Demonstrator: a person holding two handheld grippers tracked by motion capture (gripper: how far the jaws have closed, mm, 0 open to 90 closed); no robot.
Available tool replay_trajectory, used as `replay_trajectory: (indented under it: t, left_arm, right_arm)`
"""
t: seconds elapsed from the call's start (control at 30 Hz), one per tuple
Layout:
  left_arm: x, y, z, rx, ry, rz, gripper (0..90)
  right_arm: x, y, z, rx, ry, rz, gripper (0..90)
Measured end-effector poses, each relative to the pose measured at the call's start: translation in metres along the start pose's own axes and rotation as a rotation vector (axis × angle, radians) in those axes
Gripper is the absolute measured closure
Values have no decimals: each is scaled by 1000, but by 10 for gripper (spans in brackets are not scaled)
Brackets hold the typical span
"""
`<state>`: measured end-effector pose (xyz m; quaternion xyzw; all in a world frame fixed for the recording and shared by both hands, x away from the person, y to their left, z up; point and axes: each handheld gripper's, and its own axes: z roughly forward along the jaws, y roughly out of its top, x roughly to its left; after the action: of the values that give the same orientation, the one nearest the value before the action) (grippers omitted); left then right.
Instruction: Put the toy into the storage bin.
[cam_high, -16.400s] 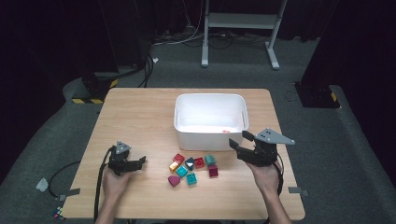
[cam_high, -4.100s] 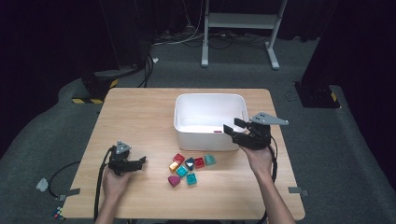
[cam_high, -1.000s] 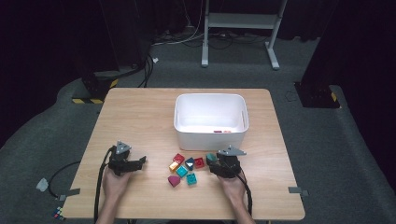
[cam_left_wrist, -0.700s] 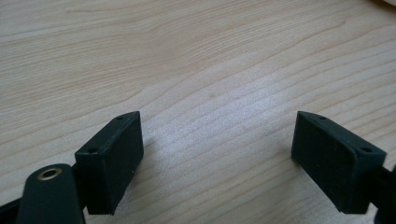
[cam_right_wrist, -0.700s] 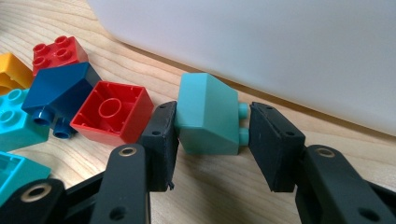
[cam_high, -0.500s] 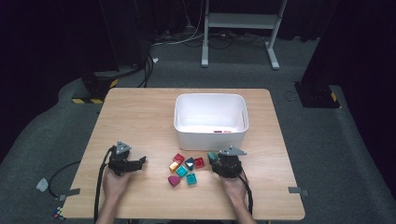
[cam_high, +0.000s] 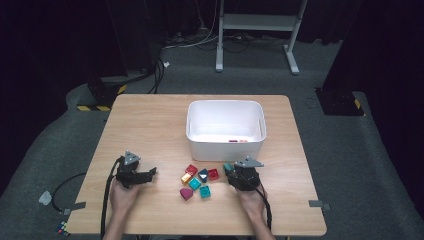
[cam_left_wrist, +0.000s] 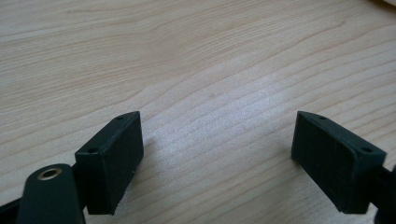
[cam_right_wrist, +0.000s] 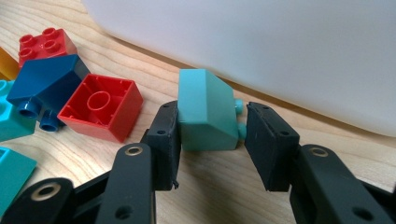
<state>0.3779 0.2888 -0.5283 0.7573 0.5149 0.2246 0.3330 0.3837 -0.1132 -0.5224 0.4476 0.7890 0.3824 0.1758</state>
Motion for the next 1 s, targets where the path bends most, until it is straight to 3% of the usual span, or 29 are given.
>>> replay_trajectory:
  t: [0.23, 0.4, 1.0]
  left_arm:
    - [0, 0, 0, 0, 0, -1, 170]
    - [0, 0, 0, -1, 0, -1, 170]
    - [0, 0, 0, 1, -1, 1, 170]
  right_arm:
    - [1, 0, 1, 20, -7, -13, 556]
    - [2, -1, -1, 7, -23, -33, 625]
    - [2, -2, -15, -16, -25, -75, 627]
